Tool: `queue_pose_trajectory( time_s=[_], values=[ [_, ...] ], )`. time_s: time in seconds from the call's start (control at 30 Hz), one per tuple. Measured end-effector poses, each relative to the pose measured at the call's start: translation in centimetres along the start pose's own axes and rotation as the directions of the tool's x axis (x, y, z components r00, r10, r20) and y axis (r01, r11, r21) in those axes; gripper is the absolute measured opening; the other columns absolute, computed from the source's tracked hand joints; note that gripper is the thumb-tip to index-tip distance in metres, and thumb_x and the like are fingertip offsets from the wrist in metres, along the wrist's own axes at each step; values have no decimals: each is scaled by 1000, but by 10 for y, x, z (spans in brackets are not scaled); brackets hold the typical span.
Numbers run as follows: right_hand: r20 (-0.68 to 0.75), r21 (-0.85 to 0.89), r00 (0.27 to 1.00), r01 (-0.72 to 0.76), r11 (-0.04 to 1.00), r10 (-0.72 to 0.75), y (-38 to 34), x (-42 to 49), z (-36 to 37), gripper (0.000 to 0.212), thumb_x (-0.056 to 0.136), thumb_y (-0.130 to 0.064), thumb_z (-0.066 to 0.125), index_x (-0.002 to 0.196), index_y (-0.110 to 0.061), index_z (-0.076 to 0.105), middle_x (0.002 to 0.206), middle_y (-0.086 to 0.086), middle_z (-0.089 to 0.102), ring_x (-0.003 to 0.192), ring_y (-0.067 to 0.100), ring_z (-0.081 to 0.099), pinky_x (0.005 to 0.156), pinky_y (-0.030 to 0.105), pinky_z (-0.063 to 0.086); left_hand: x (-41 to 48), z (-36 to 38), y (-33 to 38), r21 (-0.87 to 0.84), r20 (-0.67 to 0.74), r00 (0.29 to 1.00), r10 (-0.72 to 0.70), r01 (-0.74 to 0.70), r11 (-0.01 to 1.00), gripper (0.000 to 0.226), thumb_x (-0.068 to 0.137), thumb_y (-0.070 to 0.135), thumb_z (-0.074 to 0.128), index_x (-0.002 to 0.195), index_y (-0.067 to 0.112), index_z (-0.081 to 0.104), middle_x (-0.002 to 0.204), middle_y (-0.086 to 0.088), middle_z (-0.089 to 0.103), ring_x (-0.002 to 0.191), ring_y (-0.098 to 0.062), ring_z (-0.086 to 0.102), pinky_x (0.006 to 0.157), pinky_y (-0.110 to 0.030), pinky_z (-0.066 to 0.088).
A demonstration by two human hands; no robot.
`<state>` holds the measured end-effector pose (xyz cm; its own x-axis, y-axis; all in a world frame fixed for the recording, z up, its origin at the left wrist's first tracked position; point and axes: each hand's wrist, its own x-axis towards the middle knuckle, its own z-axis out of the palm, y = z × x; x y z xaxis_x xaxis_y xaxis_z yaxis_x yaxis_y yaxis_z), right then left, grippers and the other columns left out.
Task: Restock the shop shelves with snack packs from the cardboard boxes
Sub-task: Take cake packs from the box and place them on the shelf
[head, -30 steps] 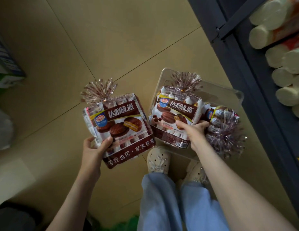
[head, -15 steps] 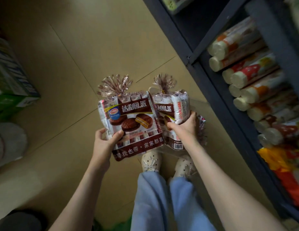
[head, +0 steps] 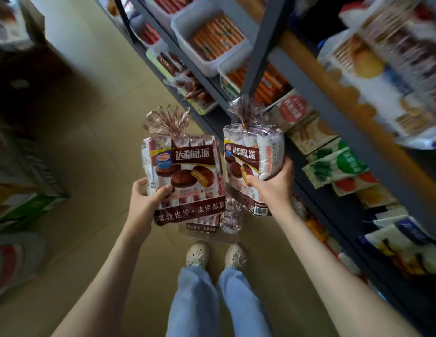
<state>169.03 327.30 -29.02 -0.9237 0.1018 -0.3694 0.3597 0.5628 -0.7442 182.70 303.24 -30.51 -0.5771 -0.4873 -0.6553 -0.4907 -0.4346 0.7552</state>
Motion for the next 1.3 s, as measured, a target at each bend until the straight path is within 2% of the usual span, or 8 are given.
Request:
queue_pose_trajectory(
  time_s=[0.13,0.4,0.53,0.73,0.83,1.07,1.2,1.3],
  values=[
    [-26,20,998,57,998,-56,-41,-28,-45,97,59,-22,86,138,-16,31,130,9,43,117,23,48,94,37,45,-37,16,57,-11,106,992,72,-71,997,69,73,18,78,128,9,38,112,-12,64,86,-24,72,65,-35,59],
    [-238,149,969,110,983,-72,-124,-96,-136,93,61,-21,86,136,-17,32,126,2,43,116,16,44,94,31,38,-109,44,154,23,335,910,246,-269,963,64,69,19,80,120,9,42,110,-11,65,85,-18,71,65,-29,57],
    [-334,214,941,136,967,-58,-155,-134,-180,98,48,-35,85,132,-23,34,126,4,48,117,22,49,101,44,43,-135,59,194,-5,464,833,303,-340,941,63,66,23,84,114,13,44,115,-15,63,89,-23,71,68,-34,58],
    [-442,373,897,200,906,-16,-173,-194,-265,73,56,-20,86,115,-27,44,108,-3,62,95,12,61,71,28,49,-191,106,243,-55,653,678,338,-403,914,81,58,36,82,124,11,42,109,-15,68,85,-31,72,64,-38,58],
    [-417,434,909,190,880,10,-172,-220,-312,65,61,-17,86,115,-25,51,103,-5,66,90,12,65,68,27,49,-228,132,261,-45,719,600,352,-466,884,83,52,42,83,120,14,46,108,-16,68,86,-33,71,73,-48,58],
    [-180,479,983,64,875,27,-136,-258,-388,58,65,-17,85,114,-24,56,100,4,73,85,23,72,83,44,57,-295,156,271,-64,813,456,362,-549,834,77,41,41,80,110,19,55,94,-12,73,74,-29,72,57,-36,57],
    [-146,517,987,128,846,-60,-123,-266,-410,55,65,-11,85,111,-26,57,101,6,73,90,26,71,88,49,54,-326,159,259,-103,812,466,351,-478,873,102,38,45,91,127,14,52,114,-22,66,94,-44,66,86,-59,51],
    [-111,560,985,175,810,-136,-115,-276,-443,55,65,-8,83,113,-23,59,100,9,74,91,30,71,88,50,54,-352,171,240,-158,802,473,364,-419,894,95,44,45,90,125,9,54,107,-23,69,85,-40,69,79,-58,55]
  ],
)
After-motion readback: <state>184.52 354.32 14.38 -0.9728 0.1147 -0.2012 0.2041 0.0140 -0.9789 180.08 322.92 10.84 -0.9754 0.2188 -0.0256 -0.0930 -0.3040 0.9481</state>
